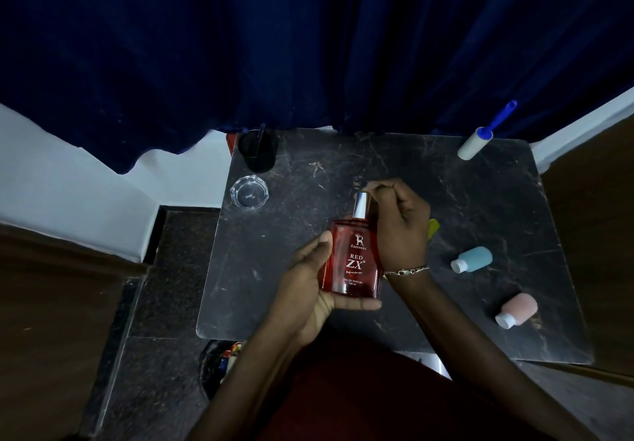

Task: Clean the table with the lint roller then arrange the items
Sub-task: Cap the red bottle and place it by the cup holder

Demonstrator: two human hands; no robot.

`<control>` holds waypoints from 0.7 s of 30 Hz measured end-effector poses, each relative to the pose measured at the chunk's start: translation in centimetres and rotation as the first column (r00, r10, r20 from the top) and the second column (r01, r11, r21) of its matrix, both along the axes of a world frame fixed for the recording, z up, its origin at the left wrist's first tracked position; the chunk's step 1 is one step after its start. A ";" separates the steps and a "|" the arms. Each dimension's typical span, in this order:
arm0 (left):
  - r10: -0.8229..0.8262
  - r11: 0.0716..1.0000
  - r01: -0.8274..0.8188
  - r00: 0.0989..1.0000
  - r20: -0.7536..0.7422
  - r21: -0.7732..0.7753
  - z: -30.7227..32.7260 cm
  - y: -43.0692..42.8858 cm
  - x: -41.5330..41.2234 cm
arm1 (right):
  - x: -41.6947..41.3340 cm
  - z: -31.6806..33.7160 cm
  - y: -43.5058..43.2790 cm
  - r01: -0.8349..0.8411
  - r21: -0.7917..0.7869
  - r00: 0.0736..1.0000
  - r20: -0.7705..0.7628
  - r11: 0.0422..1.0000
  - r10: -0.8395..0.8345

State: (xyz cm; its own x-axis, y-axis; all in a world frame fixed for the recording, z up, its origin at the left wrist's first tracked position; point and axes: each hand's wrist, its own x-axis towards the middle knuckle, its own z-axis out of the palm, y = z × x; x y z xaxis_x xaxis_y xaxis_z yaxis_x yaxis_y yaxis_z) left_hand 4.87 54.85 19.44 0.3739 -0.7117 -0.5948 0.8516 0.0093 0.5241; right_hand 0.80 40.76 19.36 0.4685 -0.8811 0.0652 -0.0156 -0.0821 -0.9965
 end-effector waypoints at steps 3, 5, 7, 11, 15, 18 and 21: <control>-0.007 1.000 0.007 1.000 0.002 0.015 0.0 0.0 0.1 | -0.2 -0.4 0.2 0.005 -0.063 1.000 0.003 0.998 -0.005; -0.018 0.999 0.018 1.000 0.005 0.029 0.0 -0.1 0.1 | -0.2 -0.7 0.3 0.015 -0.106 1.000 -0.002 0.994 -0.016; -0.014 0.999 0.014 1.000 0.001 0.050 -0.1 -0.1 0.0 | -0.1 -1.1 0.3 0.014 -0.130 1.000 -0.017 0.991 -0.016; 0.000 0.997 0.001 1.000 -0.001 0.083 -0.5 -0.1 0.2 | 0.2 -1.7 0.3 0.017 -0.085 1.000 -0.024 0.996 -0.019; 0.015 0.996 -0.015 1.000 0.001 0.088 -1.2 0.2 0.6 | 0.5 -2.3 0.5 -0.005 -0.083 1.000 -0.021 0.997 0.004; -0.018 0.998 0.017 1.000 0.012 0.067 -1.8 0.5 0.7 | 0.8 -2.7 0.5 -0.010 -0.032 0.999 -0.037 0.999 0.009; -0.067 0.997 0.066 0.998 0.022 0.037 -2.5 0.7 1.0 | 0.8 -3.1 0.5 -0.072 0.019 0.995 -0.064 0.997 0.073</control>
